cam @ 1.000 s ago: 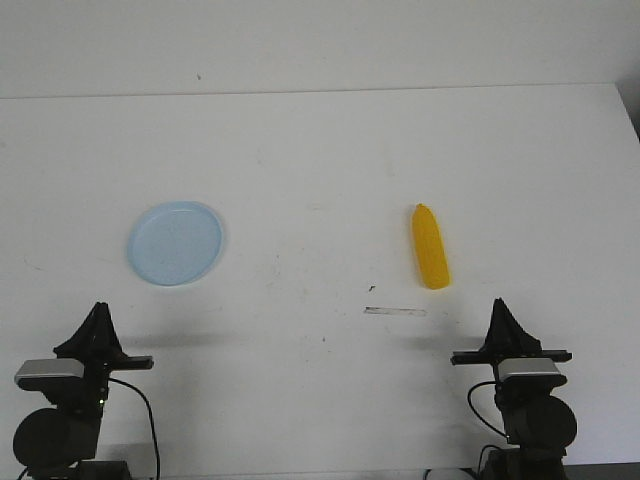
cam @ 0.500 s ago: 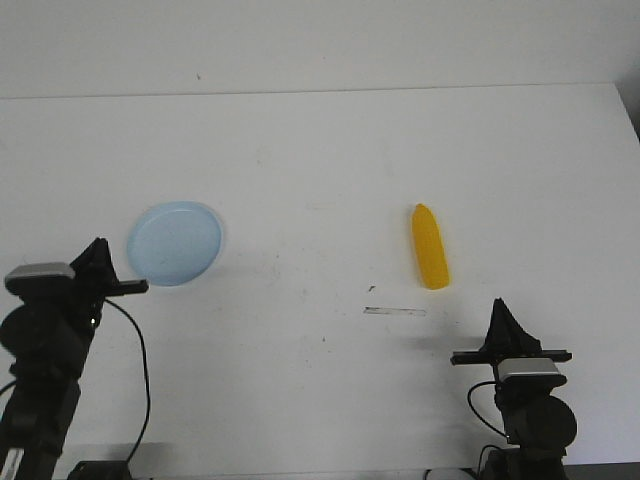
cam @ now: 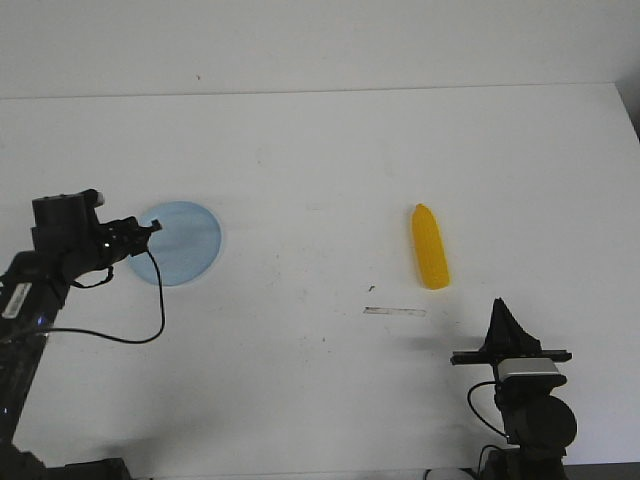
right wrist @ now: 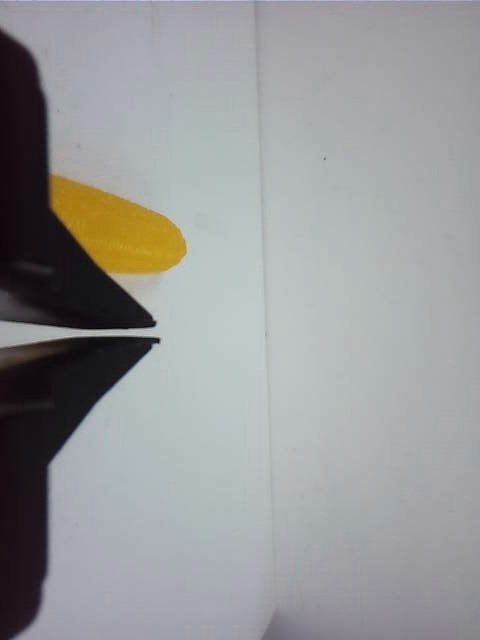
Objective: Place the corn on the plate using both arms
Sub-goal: 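Push the light blue plate with the left gripper toward the corn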
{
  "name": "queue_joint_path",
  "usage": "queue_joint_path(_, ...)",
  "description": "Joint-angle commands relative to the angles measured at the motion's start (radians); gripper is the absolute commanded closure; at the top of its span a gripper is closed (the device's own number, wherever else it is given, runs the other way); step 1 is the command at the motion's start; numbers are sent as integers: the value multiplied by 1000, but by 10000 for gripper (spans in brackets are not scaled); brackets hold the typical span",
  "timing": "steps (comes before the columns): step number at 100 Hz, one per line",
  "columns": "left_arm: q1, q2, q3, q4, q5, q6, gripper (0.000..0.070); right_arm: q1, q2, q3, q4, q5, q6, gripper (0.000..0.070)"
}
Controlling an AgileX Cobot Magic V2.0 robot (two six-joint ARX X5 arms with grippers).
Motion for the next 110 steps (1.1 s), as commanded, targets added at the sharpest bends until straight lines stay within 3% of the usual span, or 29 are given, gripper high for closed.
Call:
queue_joint_path(1,39,51,50,-60,41,-72,698,2,2,-2,13,-1,-4,687)
queue_joint_path(20,182,124,63,-89,84,-68,691,2,2,-2,13,0,-4,687)
queue_joint_path(32,230,157,63,-121,84,-63,529,2,2,-2,13,0,-4,687)
queue_joint_path(38,241,175,63,-130,83,-55,493,2,2,-2,13,-1,-4,687)
queue_joint_path(74,202,283,62,-122,82,34,493,2,2,-2,13,-1,-4,687)
queue_joint_path(110,143,338,62,-116,82,40,496,2,2,-2,13,-1,-4,687)
